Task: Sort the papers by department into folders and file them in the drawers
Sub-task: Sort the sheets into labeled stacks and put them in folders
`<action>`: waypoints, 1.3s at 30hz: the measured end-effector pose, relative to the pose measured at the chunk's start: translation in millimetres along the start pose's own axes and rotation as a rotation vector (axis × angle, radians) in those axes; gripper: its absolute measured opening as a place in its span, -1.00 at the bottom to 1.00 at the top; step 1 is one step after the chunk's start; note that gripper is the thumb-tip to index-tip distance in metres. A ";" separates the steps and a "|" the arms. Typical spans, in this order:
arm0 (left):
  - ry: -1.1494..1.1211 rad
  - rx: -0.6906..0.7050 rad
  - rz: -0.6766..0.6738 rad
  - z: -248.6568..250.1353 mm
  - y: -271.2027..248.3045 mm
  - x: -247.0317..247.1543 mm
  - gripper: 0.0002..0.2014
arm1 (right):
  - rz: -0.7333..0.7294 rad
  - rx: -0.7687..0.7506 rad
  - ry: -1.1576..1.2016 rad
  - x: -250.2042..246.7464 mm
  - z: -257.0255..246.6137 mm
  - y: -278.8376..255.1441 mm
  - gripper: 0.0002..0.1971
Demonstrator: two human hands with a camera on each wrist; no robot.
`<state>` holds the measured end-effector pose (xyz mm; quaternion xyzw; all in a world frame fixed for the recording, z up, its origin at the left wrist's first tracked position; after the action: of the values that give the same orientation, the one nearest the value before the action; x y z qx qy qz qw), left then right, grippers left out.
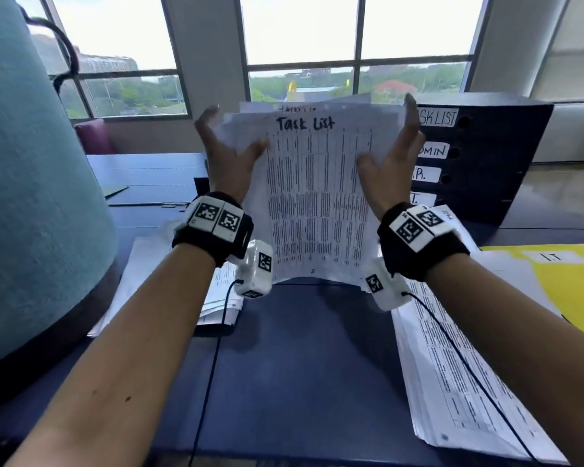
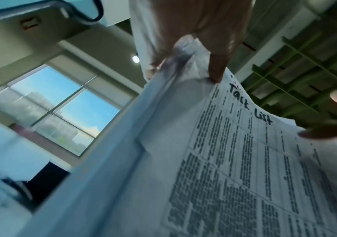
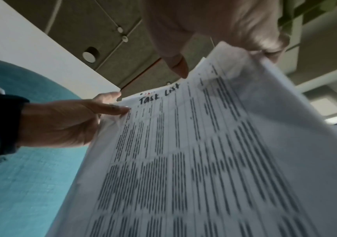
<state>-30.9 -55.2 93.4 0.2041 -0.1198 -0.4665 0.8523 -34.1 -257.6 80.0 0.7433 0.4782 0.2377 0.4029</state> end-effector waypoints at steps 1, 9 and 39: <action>0.046 0.117 -0.002 0.2 3.4 -1.7 -0.24 | -0.022 -0.032 -0.037 2.9 -4.1 4.7 -0.18; 0.498 0.326 -0.155 25.4 11.5 0.9 -0.35 | -0.250 -0.106 -0.647 17.5 -23.8 34.9 -0.45; -0.136 -0.294 -0.089 -5.8 -0.1 6.9 -0.63 | -0.031 0.304 0.081 9.3 6.0 13.0 -0.82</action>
<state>-25.0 -59.7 88.3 0.0502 -0.0986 -0.5291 0.8413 -18.9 -254.2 87.1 0.7780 0.5360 0.1862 0.2697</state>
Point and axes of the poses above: each hand's wrist, its own y-axis towards the middle knuckle, its own x-axis out of the palm, z = x × y, the point moved 1 cm from there along y, towards the middle knuckle, and after that the axes turned 11 degrees about -x, right-handed, at the moved point
